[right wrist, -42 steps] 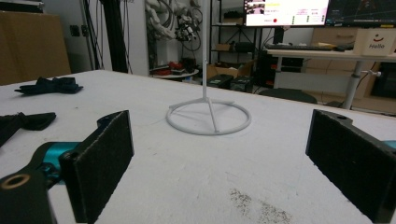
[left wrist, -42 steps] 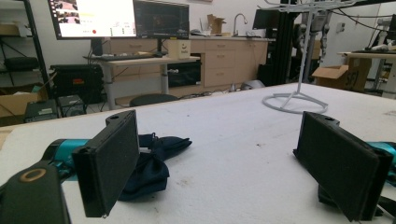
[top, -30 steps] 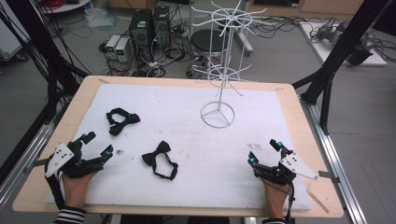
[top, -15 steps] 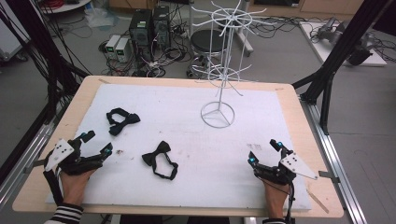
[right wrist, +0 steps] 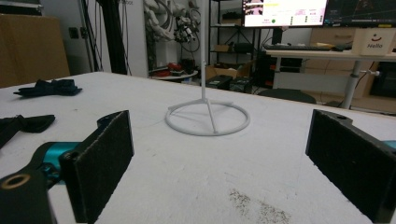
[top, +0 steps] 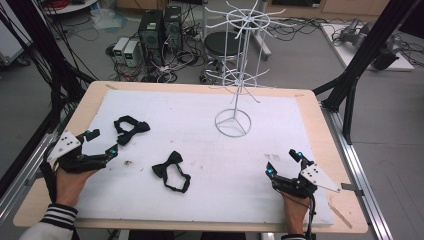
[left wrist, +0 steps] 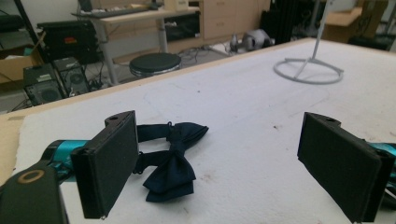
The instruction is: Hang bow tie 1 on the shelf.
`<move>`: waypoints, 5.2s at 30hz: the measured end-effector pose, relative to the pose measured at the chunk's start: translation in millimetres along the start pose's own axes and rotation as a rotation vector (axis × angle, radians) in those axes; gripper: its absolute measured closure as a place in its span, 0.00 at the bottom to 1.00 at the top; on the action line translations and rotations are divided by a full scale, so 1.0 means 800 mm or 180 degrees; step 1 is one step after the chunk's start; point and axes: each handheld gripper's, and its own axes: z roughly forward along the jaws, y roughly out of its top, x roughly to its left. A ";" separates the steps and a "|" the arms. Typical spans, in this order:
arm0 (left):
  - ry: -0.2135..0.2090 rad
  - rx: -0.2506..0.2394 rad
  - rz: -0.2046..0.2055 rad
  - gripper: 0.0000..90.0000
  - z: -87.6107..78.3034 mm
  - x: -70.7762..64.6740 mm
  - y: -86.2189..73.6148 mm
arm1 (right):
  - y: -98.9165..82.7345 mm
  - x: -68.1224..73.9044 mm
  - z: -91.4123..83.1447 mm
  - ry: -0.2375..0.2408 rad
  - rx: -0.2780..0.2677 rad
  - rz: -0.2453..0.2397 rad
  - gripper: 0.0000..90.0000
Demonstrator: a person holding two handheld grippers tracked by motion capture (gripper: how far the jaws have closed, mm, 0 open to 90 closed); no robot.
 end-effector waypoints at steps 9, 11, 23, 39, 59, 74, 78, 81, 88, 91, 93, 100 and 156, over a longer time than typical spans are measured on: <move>-0.0087 0.0365 0.0186 0.15 0.027 0.007 0.031 | 0.000 0.000 0.000 0.0000 0.0003 0.0002 0.08; -0.0094 0.0444 0.0195 0.15 0.033 0.009 0.035 | 0.000 0.000 0.000 -0.0001 0.0004 -0.0002 0.08; -0.0037 0.0976 0.0163 0.15 0.059 0.031 0.033 | 0.000 0.000 0.000 0.0002 0.0003 0.0004 0.08; -0.0209 0.1708 0.0179 0.15 0.095 0.044 0.023 | 0.000 0.000 0.000 0.0000 0.0007 0.0010 0.08; -0.0234 0.2335 0.0190 0.33 0.128 0.049 0.007 | 0.000 0.000 0.000 0.0006 0.0000 0.0030 0.08; -0.0200 0.2374 0.0175 0.46 0.134 0.050 0.002 | 0.000 0.000 -0.001 0.0001 0.0010 0.0050 0.08; -0.0201 0.2354 0.0198 0.55 0.133 0.050 0.003 | 0.000 0.000 -0.001 0.0001 0.0007 0.0042 0.08; -0.0143 0.2360 0.0222 0.65 0.132 0.049 0.004 | 0.000 0.000 -0.001 0.0000 0.0007 0.0043 0.08; 0.0008 0.2352 0.0390 0.87 0.132 0.048 0.004 | 0.000 0.000 -0.001 0.0001 0.0005 0.0050 0.08; 0.0038 0.2304 0.0440 0.89 0.131 0.046 0.005 | 0.000 0.000 -0.001 0.0004 0.0006 0.0048 0.08; 0.0037 0.2277 0.0427 0.89 0.131 0.045 0.006 | 0.000 0.000 -0.001 0.0003 0.0010 0.0058 0.08; -0.0036 0.2135 0.0341 0.89 0.127 0.048 0.010 | 0.000 -0.002 0.000 0.0000 -0.0014 0.0025 0.08; -0.1423 0.0783 -0.0064 0.88 0.090 -0.034 0.093 | 0.120 0.031 0.051 0.1425 0.0287 -0.0030 0.07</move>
